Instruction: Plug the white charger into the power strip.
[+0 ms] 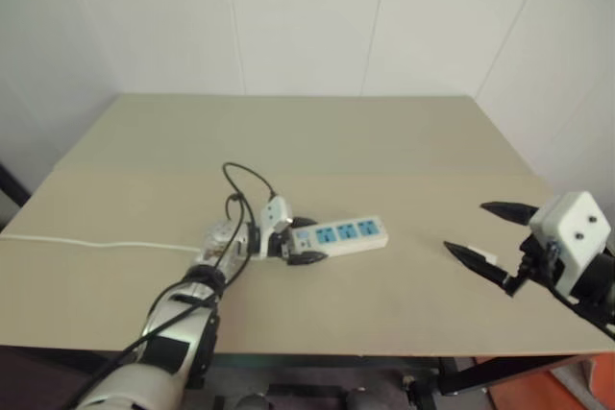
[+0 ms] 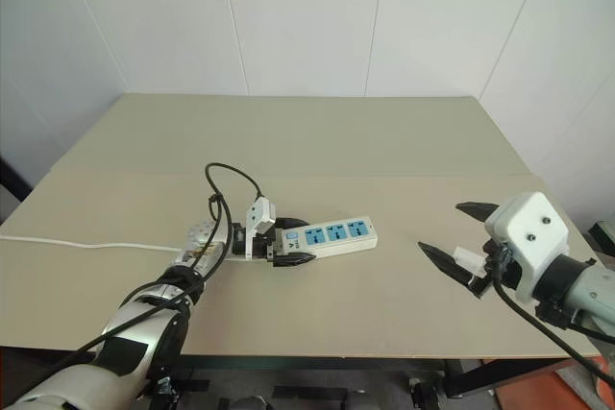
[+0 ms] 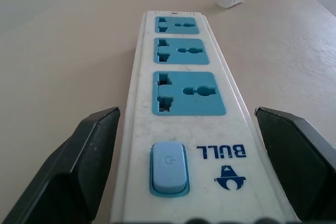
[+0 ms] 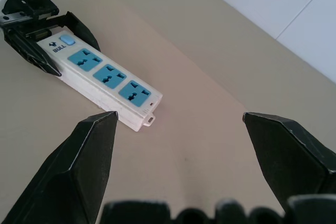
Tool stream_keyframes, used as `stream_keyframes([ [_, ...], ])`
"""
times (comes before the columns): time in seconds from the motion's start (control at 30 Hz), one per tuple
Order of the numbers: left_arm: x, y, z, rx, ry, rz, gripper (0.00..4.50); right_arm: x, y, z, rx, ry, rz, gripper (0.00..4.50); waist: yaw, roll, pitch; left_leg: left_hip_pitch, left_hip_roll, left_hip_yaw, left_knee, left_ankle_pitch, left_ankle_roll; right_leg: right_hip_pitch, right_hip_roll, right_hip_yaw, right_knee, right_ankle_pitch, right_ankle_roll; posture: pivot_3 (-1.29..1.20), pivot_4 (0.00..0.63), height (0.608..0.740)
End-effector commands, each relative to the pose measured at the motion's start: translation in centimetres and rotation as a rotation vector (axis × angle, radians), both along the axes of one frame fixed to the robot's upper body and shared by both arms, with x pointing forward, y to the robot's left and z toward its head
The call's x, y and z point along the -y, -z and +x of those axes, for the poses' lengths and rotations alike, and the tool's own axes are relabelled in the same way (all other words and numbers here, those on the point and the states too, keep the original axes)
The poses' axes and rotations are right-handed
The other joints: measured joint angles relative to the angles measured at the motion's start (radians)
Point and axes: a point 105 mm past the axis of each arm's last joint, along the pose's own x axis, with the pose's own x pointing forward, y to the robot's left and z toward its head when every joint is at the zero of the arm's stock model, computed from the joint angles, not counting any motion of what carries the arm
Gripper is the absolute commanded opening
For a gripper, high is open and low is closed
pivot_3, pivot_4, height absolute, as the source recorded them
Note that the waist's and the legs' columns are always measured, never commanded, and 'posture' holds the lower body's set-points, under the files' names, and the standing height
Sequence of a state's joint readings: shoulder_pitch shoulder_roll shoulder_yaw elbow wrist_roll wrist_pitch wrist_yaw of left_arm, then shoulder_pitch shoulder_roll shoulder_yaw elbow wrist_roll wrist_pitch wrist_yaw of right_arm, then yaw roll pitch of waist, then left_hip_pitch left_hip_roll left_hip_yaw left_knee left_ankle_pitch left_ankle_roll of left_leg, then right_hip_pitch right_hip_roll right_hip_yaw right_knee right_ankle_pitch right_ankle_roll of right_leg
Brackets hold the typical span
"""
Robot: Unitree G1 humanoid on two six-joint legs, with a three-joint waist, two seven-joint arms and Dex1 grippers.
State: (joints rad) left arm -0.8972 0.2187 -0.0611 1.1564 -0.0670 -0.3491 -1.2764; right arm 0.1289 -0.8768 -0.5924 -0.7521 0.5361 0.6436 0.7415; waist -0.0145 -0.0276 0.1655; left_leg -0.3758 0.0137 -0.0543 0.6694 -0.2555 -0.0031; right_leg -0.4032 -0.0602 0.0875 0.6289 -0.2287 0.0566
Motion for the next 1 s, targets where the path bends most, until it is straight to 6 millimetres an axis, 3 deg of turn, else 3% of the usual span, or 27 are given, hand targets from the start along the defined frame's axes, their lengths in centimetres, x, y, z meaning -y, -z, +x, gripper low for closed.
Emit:
stream_keyframes([
  [0.03, 0.0, 1.2, 0.0, -0.036, -0.022, 0.052, 4.49, -0.3, -0.7, -0.1, 0.024, -0.033, -0.013, 4.5, 0.001, 0.0, 0.0, 0.001, 0.0, 0.0, 0.0, 0.0, 0.0, 0.001, 0.0, 0.0, 0.0, 0.0, 0.0, 0.0, 0.15, 0.74],
  [0.57, -1.9, 1.7, -0.5, -0.071, 0.02, 0.126, 4.49, -0.7, -0.8, 0.2, 0.033, -0.054, -0.005, 4.5, -0.003, 0.0, 0.0, 0.002, 0.0, 0.0, -0.001, 0.0, 0.0, 0.001, 0.0, 0.0, 0.0, 0.0, 0.0, 0.0, 0.15, 0.74],
  [1.0, 0.1, 3.3, -1.5, -0.111, 0.031, 0.08, 4.49, -0.7, -1.0, 0.3, 0.031, -0.062, -0.006, 4.5, 0.004, 0.002, -0.002, 0.002, 0.0, 0.001, -0.001, 0.0, 0.0, 0.002, 0.0, 0.0, -0.001, 0.0, 0.0, 0.0, 0.15, 0.74],
])
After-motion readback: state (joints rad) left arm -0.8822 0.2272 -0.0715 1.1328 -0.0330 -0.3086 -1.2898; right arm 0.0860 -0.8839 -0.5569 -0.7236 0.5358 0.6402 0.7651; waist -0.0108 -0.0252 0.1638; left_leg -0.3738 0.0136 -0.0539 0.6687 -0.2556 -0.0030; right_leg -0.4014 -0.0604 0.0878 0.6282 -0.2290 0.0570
